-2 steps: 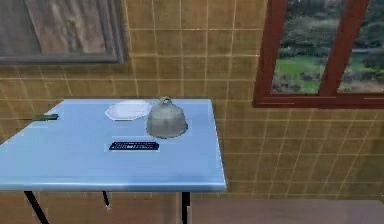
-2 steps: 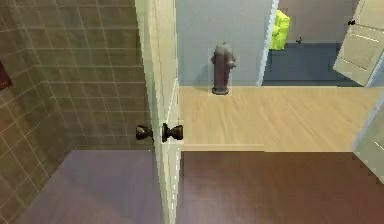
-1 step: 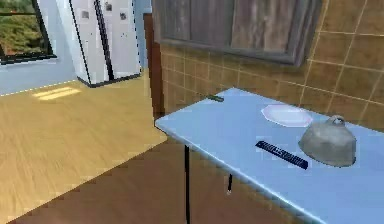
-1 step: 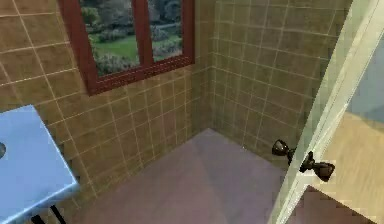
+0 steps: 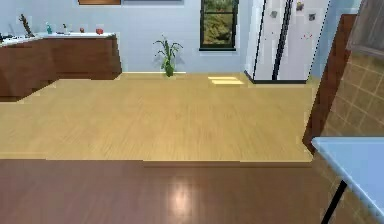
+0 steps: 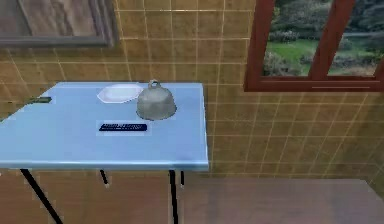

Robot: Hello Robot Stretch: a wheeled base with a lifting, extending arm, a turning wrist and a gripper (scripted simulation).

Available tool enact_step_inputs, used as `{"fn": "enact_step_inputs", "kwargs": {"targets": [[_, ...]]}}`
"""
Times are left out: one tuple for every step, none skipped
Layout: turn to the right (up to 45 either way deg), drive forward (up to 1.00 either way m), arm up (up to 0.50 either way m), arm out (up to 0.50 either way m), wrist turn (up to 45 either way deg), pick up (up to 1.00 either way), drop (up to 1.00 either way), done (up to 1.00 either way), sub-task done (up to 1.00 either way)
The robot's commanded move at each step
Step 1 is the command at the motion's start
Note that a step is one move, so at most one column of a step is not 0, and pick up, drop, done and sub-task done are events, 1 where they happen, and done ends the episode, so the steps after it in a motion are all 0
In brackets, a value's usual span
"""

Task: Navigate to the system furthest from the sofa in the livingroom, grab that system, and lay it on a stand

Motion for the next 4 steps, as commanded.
{"fn": "enact_step_inputs", "kwargs": {"targets": [[-33.0, 0.0, 0.0, 0.0, 0.0, 0.0, 0.0, 0.0, 0.0], [45.0, 0.0, 0.0, 0.0, 0.0, 0.0, 0.0, 0.0, 0.0], [6.0, 0.0, 0.0, 0.0, 0.0, 0.0, 0.0, 0.0, 0.0], [0.0, 0.95, 0.0, 0.0, 0.0, 0.0, 0.0, 0.0, 0.0]]}}
